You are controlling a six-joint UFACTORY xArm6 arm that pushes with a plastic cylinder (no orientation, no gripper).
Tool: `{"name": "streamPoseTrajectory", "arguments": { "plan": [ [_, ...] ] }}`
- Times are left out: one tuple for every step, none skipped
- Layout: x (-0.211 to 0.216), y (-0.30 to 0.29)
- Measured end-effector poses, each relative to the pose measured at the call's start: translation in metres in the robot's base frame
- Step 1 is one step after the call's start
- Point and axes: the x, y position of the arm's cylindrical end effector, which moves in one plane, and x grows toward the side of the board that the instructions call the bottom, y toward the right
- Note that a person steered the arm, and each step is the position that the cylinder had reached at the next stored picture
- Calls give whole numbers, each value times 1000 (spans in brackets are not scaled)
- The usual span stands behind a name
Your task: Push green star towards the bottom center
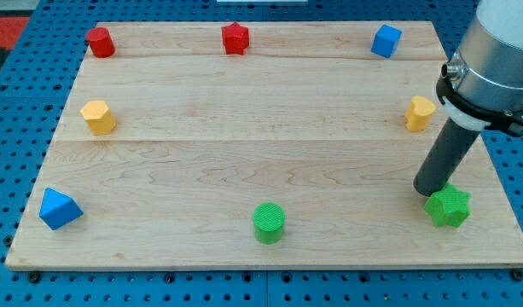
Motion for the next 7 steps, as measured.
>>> {"name": "streamPoseTrajectory", "arguments": {
  "plan": [
    [0, 0],
    [0, 1],
    [-3, 1],
    [-15, 20],
    [-15, 56],
    [-20, 95],
    [4, 120]
  ]
}}
